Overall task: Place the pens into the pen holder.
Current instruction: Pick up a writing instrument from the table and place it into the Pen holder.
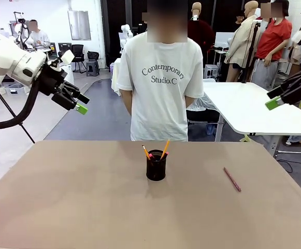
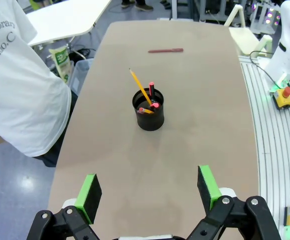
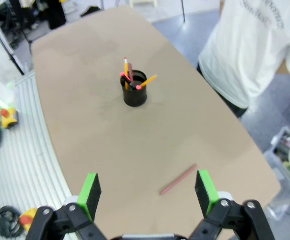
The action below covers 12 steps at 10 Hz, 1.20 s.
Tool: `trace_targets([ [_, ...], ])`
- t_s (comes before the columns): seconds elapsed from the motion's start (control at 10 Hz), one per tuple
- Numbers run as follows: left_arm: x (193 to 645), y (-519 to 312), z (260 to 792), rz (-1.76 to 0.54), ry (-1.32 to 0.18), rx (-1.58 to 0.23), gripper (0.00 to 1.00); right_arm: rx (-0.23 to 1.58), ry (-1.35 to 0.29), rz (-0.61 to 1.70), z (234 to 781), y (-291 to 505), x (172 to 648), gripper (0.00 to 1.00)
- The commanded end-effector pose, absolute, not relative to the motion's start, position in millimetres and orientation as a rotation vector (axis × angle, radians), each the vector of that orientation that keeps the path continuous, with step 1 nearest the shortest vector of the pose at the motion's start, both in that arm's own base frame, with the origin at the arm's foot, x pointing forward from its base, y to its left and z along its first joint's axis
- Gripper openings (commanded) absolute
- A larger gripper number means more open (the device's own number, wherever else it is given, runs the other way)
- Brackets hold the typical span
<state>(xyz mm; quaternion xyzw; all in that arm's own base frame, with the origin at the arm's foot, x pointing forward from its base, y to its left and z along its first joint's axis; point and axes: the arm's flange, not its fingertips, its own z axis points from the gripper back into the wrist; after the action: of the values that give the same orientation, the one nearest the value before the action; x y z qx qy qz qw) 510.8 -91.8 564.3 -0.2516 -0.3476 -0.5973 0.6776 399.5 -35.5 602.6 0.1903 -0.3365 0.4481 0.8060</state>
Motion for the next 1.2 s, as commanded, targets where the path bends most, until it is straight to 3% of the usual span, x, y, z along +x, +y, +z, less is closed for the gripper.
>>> trace_targets([
  [0.0, 512, -92, 566, -1.347, -0.780, -0.559, 1.00, 0.314, -0.630, 0.852, 578, -10, 419, 1.00],
  [0.6, 512, -92, 566, -1.347, -0.780, -0.559, 1.00, -0.189, -0.530, 0.646, 492, 29, 442, 1.00],
  [0.9, 512, -92, 566, -1.347, -0.780, -0.559, 1.00, -0.154, -0.408, 0.509, 464, 17, 468, 1.00],
  [1.0, 512, -92, 566, -1.347, -0.780, -0.559, 1.00, -0.098, -0.408, 0.556, 467, 13, 471, 1.00],
  [1.1, 512, -92, 566, -1.347, -0.780, -0.559, 1.00, -0.176, -0.459, 0.575, 460, 9, 454, 1.00],
])
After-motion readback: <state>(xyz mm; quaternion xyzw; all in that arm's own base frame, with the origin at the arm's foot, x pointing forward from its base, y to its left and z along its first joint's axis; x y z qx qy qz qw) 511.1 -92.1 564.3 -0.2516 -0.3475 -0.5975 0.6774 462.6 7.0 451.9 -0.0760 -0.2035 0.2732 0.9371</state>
